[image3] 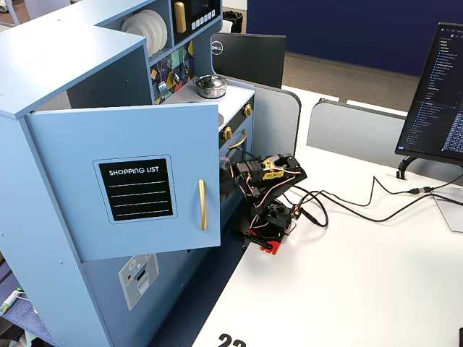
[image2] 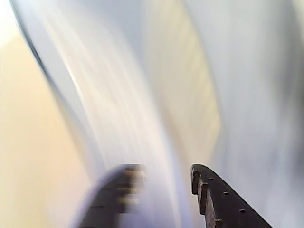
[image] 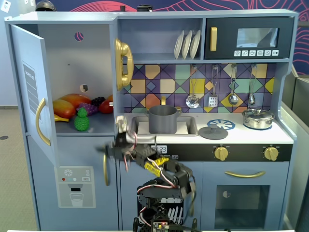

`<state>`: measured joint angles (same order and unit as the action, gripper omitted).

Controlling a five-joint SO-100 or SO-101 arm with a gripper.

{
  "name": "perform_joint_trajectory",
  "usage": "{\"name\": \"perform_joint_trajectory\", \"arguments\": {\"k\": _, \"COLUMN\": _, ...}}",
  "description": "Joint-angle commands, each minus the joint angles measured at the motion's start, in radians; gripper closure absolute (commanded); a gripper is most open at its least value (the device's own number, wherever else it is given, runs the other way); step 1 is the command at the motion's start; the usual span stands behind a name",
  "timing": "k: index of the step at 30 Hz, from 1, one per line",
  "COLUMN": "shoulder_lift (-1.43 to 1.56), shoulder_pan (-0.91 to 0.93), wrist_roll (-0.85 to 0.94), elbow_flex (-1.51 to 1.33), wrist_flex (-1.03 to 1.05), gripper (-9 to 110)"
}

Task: Pick up the green pineapple from the left cabinet and place it in the gray recipient

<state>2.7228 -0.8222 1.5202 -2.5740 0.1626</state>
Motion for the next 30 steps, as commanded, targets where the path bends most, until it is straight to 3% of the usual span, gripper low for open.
{"name": "perform_joint_trajectory", "arguments": {"k": 1, "shoulder_lift": -0.101, "shoulder_pan": -0.012, "wrist_roll": 0.02, "elbow_flex": 0.23, "wrist_flex": -0.124, "gripper": 77}}
{"name": "perform_joint_trajectory", "arguments": {"k": 5, "shoulder_lift": -0.172, "shoulder_pan": -0.006, "wrist_roll": 0.031, "elbow_flex": 0.318, "wrist_flex": -0.164, "gripper": 66}}
{"name": "perform_joint_trajectory", "arguments": {"k": 11, "shoulder_lift": -0.253, "shoulder_pan": -0.011, "wrist_roll": 0.067, "elbow_flex": 0.354, "wrist_flex": -0.225, "gripper": 59}}
{"name": "perform_joint_trajectory", "arguments": {"k": 22, "shoulder_lift": -0.465, "shoulder_pan": -0.018, "wrist_roll": -0.032, "elbow_flex": 0.446, "wrist_flex": -0.38, "gripper": 56}}
{"name": "perform_joint_trajectory", "arguments": {"k": 30, "shoulder_lift": -0.534, "shoulder_pan": -0.012, "wrist_roll": 0.006, "elbow_flex": 0.457, "wrist_flex": -0.394, "gripper": 54}}
